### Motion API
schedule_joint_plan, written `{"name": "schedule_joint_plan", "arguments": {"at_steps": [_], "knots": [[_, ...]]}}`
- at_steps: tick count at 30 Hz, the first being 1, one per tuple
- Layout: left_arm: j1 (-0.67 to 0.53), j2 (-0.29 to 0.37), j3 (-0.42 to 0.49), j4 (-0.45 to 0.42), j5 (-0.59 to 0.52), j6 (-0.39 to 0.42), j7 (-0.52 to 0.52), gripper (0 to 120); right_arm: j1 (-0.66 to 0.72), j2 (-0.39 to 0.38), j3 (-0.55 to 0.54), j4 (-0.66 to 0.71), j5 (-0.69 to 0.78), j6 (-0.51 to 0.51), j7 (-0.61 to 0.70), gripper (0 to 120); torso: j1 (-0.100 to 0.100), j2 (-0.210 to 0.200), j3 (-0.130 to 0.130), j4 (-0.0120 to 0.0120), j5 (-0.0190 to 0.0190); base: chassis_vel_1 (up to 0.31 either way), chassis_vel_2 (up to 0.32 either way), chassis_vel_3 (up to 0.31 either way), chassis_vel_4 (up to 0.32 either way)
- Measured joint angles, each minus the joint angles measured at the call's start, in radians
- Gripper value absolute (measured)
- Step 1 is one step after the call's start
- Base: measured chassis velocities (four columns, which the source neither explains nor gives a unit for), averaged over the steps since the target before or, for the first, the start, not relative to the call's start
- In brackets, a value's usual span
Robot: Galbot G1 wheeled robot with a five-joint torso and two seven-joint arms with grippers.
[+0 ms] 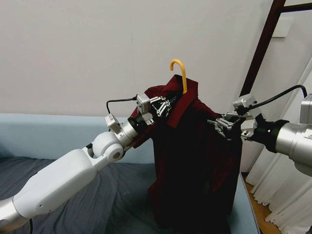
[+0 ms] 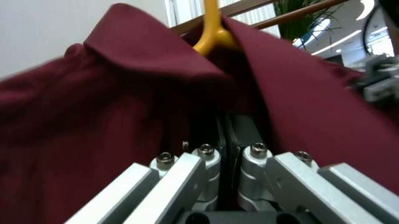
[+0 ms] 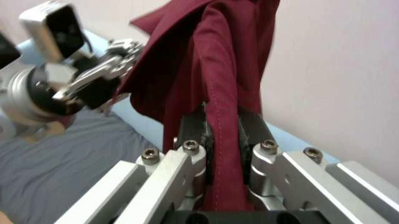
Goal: Pick up the clothes from the sofa and hang them on the clothes hanger.
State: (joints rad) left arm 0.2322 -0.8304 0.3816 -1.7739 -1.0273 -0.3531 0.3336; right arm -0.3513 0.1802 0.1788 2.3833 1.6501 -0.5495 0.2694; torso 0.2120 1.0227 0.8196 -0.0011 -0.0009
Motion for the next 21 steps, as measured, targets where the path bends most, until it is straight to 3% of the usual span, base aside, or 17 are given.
{"name": "schedule_joint_plan", "arguments": {"at_steps": [6,12,21], "knots": [[0.055,0.024,-0.042,-0.002,0.026,-0.013,0.034,0,0.013,0.008,0.0,-0.018,0.047,0.03,0.003,7,0.0,0.0,0.0,0.0,0.0001,0.0,0.0,0.0,0.0],[0.088,0.036,-0.074,-0.01,0.033,-0.027,-0.011,0,0.037,0.003,-0.007,-0.017,0.081,0.035,0.001,7,0.0,0.0,0.0,-0.0002,0.0001,0.0,0.0,0.0,0.0],[0.197,0.039,-0.139,-0.023,0.081,-0.038,-0.106,29,0.074,-0.028,-0.007,-0.041,0.119,0.013,0.029,7,0.0,0.0,0.0,-0.0003,0.0001,0.0,0.0,0.0,0.0]]}}
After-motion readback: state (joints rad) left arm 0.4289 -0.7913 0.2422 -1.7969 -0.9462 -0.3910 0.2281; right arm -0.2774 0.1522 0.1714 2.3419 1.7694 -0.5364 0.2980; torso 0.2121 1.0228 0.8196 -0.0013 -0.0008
